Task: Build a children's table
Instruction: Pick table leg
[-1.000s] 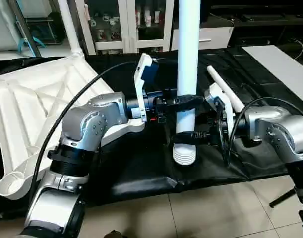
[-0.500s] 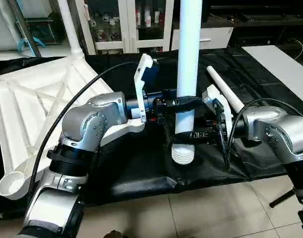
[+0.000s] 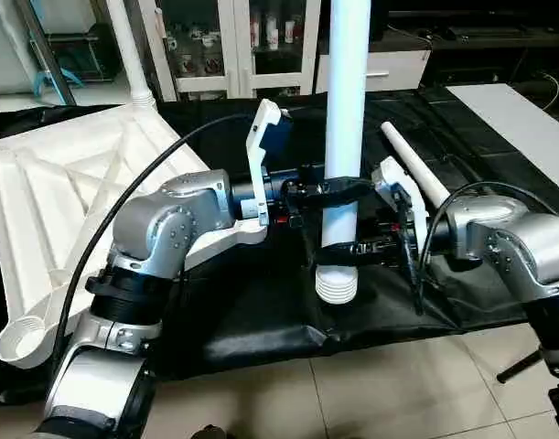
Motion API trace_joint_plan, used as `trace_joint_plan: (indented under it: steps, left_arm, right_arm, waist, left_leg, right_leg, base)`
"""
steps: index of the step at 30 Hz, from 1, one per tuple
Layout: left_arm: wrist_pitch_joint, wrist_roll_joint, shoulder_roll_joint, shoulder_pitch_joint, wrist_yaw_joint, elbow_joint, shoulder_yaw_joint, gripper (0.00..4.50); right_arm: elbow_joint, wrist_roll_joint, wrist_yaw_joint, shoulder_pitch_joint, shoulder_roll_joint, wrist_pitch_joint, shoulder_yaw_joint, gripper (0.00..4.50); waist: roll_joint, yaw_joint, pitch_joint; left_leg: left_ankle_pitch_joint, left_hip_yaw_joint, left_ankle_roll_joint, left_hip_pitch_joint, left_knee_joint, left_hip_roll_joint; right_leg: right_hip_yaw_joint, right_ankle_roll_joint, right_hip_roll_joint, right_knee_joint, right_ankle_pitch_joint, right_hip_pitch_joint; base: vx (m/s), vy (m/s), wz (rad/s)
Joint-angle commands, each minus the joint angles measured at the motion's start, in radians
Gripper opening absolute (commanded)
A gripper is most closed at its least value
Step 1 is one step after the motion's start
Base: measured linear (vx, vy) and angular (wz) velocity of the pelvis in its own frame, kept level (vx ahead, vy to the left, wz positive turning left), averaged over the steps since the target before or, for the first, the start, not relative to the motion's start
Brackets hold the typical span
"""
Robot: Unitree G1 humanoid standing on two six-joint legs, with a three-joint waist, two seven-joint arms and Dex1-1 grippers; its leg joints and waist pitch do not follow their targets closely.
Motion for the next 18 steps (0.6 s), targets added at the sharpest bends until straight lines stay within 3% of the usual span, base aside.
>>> trace_joint_plan:
  steps: [1, 6, 10, 13, 17, 18]
  left_arm:
    - [0.021, -0.026, -0.004, -0.004, -0.007, -0.019, -0.007, 2.87]
    - [-0.029, 0.000, -0.004, 0.004, 0.015, -0.012, 0.009, 3.04]
    - [-0.028, 0.001, 0.041, 0.031, 0.042, 0.013, 0.080, 3.04]
    - [-0.024, -0.003, 0.053, 0.040, 0.037, 0.008, 0.089, 3.04]
    - [-0.041, 0.002, 0.121, 0.124, 0.055, -0.047, 0.158, 3.04]
    - [-0.082, 0.048, 0.129, 0.165, 0.124, -0.065, 0.184, 3.04]
  right_arm:
    - [0.009, -0.020, -0.032, -0.012, 0.003, -0.018, -0.028, 1.88]
    - [0.015, -0.020, -0.052, -0.007, 0.010, -0.025, -0.045, 1.88]
    - [0.029, -0.027, -0.133, 0.026, 0.011, -0.042, -0.117, 1.88]
    - [0.028, -0.027, -0.144, 0.037, 0.006, -0.042, -0.128, 1.88]
    - [-0.033, -0.036, -0.214, 0.125, -0.021, -0.045, -0.188, 1.88]
    - [-0.054, -0.071, -0.291, 0.150, -0.004, -0.082, -0.217, 1.88]
  waist:
    - [-0.015, -0.003, -0.077]
    - [-0.014, -0.001, -0.078]
    - [-0.018, -0.001, -0.077]
    - [-0.014, -0.002, -0.078]
    - [-0.009, -0.003, -0.078]
    - [-0.002, -0.004, -0.075]
  left_leg:
    - [-0.110, 0.011, 0.039, 0.016, -0.062, 0.004]
    - [-0.111, 0.010, 0.033, 0.015, -0.063, 0.005]
    - [-0.108, 0.011, 0.029, 0.015, -0.064, 0.003]
    - [-0.108, 0.011, 0.024, 0.017, -0.064, 0.002]
    - [-0.109, 0.009, 0.021, 0.017, -0.065, 0.003]
    - [-0.119, 0.009, 0.014, 0.016, -0.066, 0.005]
  right_leg:
    - [0.019, -0.256, -0.023, -0.055, -0.114, 0.058]
    - [0.019, -0.251, -0.025, -0.054, -0.111, 0.059]
    - [0.020, -0.244, -0.024, -0.056, -0.117, 0.059]
    - [0.019, -0.237, -0.021, -0.055, -0.115, 0.057]
    - [0.019, -0.232, -0.022, -0.053, -0.100, 0.057]
    - [0.019, -0.225, -0.022, -0.059, -0.110, 0.053]
  base:
    - [0.000, 0.000, 0.00]
    - [0.000, 0.000, 0.00]
    - [0.000, 0.000, 0.00]
    - [0.000, 0.000, 0.00]
    - [0.000, 0.000, 0.00]
    - [0.000, 0.000, 0.00]
